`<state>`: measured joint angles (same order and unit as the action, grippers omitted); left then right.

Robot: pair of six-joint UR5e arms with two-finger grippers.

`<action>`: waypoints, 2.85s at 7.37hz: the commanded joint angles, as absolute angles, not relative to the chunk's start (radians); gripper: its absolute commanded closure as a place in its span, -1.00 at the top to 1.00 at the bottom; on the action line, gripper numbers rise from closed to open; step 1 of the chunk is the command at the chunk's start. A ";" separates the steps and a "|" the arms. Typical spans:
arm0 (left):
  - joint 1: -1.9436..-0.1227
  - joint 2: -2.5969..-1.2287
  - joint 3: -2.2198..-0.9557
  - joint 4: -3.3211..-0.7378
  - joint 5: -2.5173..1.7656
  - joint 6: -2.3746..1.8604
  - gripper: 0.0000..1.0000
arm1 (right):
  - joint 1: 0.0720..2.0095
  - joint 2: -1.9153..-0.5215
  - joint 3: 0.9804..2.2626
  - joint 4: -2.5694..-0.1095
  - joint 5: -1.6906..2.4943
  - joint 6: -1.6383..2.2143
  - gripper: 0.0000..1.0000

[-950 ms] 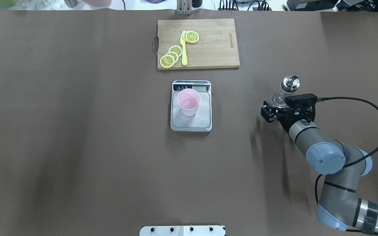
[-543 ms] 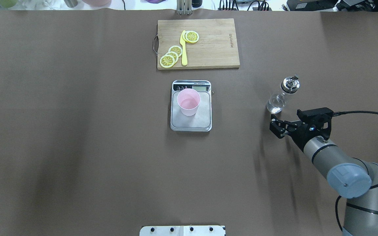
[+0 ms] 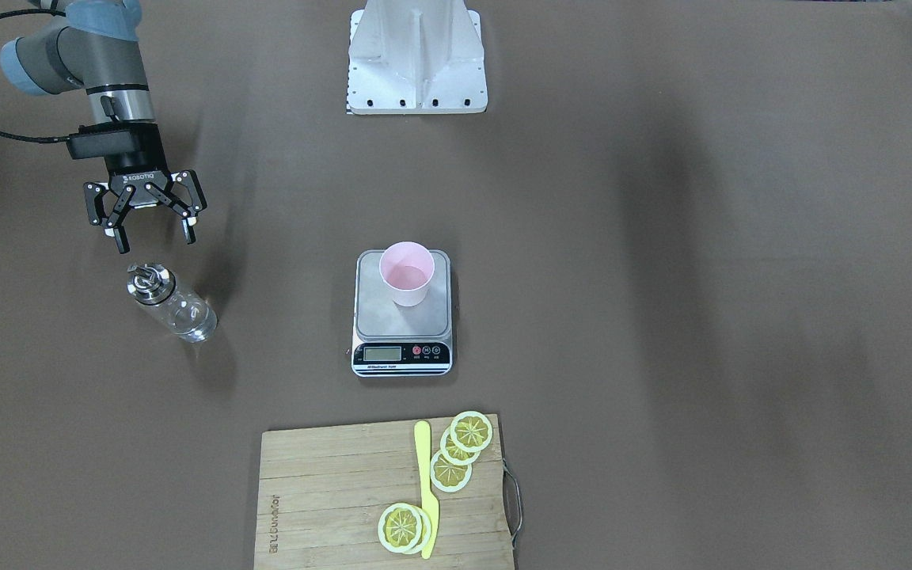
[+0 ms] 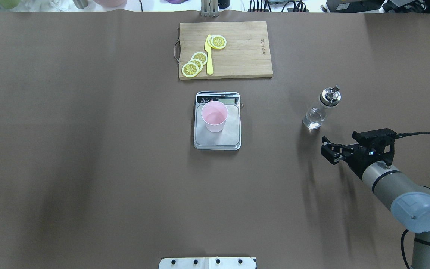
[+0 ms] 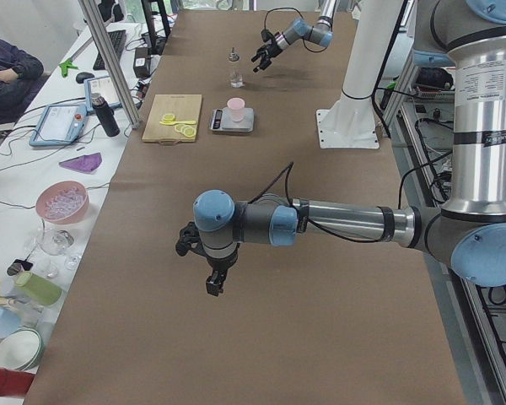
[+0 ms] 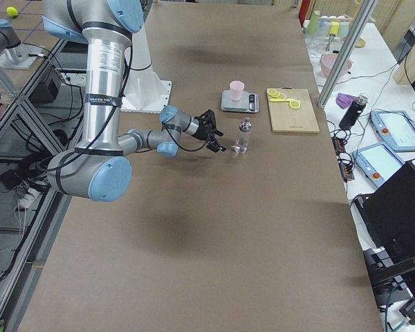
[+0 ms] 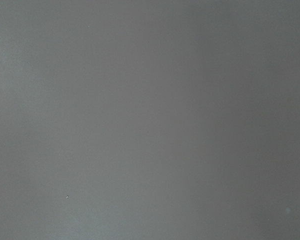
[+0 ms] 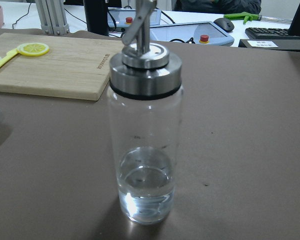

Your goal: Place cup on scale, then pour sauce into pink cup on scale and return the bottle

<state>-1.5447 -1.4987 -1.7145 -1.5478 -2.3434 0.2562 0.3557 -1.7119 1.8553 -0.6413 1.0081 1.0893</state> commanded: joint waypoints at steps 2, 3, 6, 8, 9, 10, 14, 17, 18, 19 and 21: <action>-1.546 -1.496 -1.717 -1.548 -2.344 0.259 0.96 | 0.626 -1.709 1.797 -0.646 1.301 0.949 1.00; -1.546 -1.494 -1.717 -1.548 -2.344 0.259 0.96 | 0.753 -1.698 1.740 -0.644 1.439 0.866 1.00; -1.546 -1.494 -1.717 -1.548 -2.344 0.259 0.96 | 1.076 -1.620 1.538 -0.656 1.799 0.623 1.00; -1.546 -1.493 -1.718 -1.548 -2.344 0.259 0.96 | 1.254 -1.538 1.503 -0.928 1.972 0.403 1.00; -1.546 -1.493 -1.717 -1.548 -2.344 0.259 0.96 | 1.326 -1.482 1.509 -1.122 2.033 0.282 1.00; -1.546 -1.491 -1.717 -1.548 -2.344 0.261 0.96 | 1.389 -1.417 1.514 -1.319 2.083 0.162 1.00; -1.546 -1.491 -1.713 -1.546 -2.344 0.258 0.96 | 1.506 -1.510 1.704 -1.758 2.296 0.054 1.00; -1.545 -1.497 -1.700 -1.542 -2.342 0.255 0.96 | 1.540 -1.655 1.772 -1.750 2.289 0.066 1.00; -1.545 -1.497 -1.695 -1.546 -2.339 0.255 0.96 | 1.540 -1.652 1.775 -1.747 2.283 0.060 1.00; -1.546 -1.496 -1.694 -1.533 -2.342 0.247 0.96 | 1.540 -1.658 1.767 -1.715 2.273 0.063 1.00; -1.546 -1.494 -1.698 -1.540 -2.335 0.249 0.96 | 1.539 -1.655 1.766 -1.706 2.278 0.055 1.00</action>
<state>-1.5465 -1.4923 -1.6965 -1.5384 -2.3385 0.2491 1.5392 -1.6542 1.7669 -1.7144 2.2789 0.0612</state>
